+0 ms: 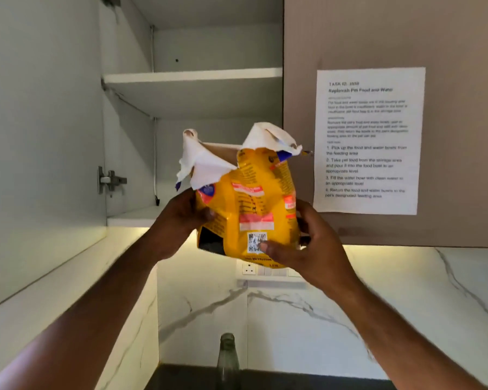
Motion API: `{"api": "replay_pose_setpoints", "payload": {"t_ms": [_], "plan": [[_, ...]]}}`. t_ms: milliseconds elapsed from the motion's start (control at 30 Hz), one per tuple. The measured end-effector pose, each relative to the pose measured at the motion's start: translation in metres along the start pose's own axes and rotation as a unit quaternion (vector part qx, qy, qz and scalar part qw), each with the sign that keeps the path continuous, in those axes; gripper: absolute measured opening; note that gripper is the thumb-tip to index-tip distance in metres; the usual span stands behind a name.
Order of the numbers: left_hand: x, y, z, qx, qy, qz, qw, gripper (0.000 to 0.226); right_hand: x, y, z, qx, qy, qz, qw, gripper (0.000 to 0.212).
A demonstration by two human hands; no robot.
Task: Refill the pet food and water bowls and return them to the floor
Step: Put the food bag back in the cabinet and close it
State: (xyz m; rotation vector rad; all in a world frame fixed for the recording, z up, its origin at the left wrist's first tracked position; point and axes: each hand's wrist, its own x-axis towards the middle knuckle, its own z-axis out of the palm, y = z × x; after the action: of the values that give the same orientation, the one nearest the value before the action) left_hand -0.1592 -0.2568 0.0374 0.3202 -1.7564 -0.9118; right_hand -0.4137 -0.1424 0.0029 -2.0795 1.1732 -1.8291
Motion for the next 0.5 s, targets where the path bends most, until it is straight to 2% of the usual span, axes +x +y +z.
{"api": "replay_pose_setpoints", "payload": {"t_ms": [67, 167, 233, 367, 433, 500], "plan": [[0.025, 0.001, -0.012, 0.020, -0.004, -0.002, 1.000, 0.075, 0.019, -0.006, 0.005, -0.022, -0.004, -0.011, 1.000, 0.089], [0.062, -0.008, -0.025, 0.054, -0.011, 0.018, 0.998, 0.025, 0.041, -0.008, 0.019, -0.063, 0.008, -0.016, 0.998, 0.099], [0.081, -0.012, -0.027, 0.065, -0.003, 0.011, 0.998, 0.017, 0.054, -0.007, 0.032, -0.098, 0.033, -0.015, 0.994, 0.099], [0.111, -0.033, -0.025, 0.088, 0.011, -0.048, 0.995, 0.023, 0.072, 0.008, 0.058, -0.206, 0.092, -0.029, 0.974, 0.089], [0.125, -0.046, -0.023, 0.145, 0.025, -0.070, 0.987, 0.019, 0.078, 0.017, 0.070, -0.267, 0.129, -0.042, 0.954, 0.084], [0.141, -0.056, -0.025, 0.243, 0.046, -0.055, 0.967, 0.008, 0.087, 0.024, 0.083, -0.327, 0.160, -0.053, 0.930, 0.082]]}}
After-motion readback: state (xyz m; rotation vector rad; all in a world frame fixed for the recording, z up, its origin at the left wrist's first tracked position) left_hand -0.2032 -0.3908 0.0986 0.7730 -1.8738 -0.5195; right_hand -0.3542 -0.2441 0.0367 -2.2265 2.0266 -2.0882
